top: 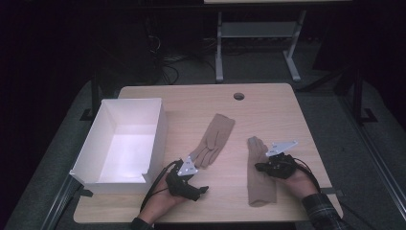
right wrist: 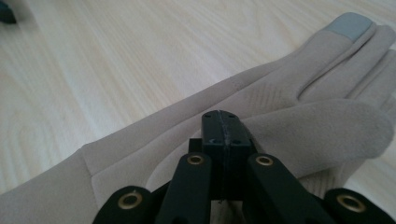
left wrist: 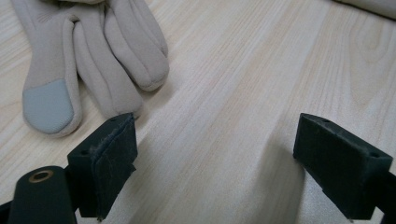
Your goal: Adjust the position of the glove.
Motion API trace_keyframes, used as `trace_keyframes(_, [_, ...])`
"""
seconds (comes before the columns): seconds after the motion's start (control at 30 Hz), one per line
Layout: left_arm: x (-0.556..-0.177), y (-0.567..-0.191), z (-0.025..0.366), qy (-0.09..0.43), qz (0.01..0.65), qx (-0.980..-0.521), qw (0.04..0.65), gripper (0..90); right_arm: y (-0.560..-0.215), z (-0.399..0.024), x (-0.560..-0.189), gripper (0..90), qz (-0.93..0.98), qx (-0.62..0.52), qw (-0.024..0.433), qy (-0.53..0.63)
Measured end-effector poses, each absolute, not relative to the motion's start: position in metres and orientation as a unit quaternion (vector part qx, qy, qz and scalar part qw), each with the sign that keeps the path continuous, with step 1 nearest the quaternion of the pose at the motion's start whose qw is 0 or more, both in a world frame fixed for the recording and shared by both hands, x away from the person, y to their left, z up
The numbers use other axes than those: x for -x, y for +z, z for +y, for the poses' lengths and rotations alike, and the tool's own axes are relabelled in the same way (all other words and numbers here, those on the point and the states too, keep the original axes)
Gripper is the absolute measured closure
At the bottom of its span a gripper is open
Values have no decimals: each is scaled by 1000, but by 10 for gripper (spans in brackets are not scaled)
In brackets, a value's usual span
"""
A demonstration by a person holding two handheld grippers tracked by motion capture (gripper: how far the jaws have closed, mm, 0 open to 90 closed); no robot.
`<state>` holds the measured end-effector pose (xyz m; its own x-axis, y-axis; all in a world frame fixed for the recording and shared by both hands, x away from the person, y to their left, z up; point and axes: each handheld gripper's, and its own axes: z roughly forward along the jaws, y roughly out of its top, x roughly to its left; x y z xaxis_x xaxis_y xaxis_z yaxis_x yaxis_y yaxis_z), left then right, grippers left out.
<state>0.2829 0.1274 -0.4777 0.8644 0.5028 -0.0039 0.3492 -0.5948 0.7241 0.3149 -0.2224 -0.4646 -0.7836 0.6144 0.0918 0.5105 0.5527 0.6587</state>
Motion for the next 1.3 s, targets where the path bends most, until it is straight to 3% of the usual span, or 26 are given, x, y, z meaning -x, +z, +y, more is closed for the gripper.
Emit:
trace_keyframes(0.17, [-283,-478,127,101,240,-887,381,130,-465,-236,-309,900,877,-320,71,350])
trace_keyframes(0.27, [-283,-478,127,101,240,-887,381,130,-464,-238,-308,830,872,-325,63,360])
trace_keyframes(0.3, [-283,-478,127,101,240,-887,381,130,-459,-239,-306,749,869,-326,68,367])
trace_keyframes(0.4, [-283,-478,127,101,240,-887,381,129,-456,-242,-303,696,864,-328,78,374])
trace_keyframes(0.43, [-283,-478,127,101,239,-887,381,130,-453,-248,-299,622,858,-334,90,379])
trace_keyframes(0.5, [-283,-478,128,103,238,-888,380,130,-452,-255,-296,558,852,-342,104,383])
trace_keyframes(0.93, [-283,-478,127,99,243,-886,383,130,-468,-310,-287,249,814,-434,153,355])
trace_keyframes(1.3, [-283,-478,127,99,242,-886,382,129,-480,-318,-288,178,805,-448,174,348])
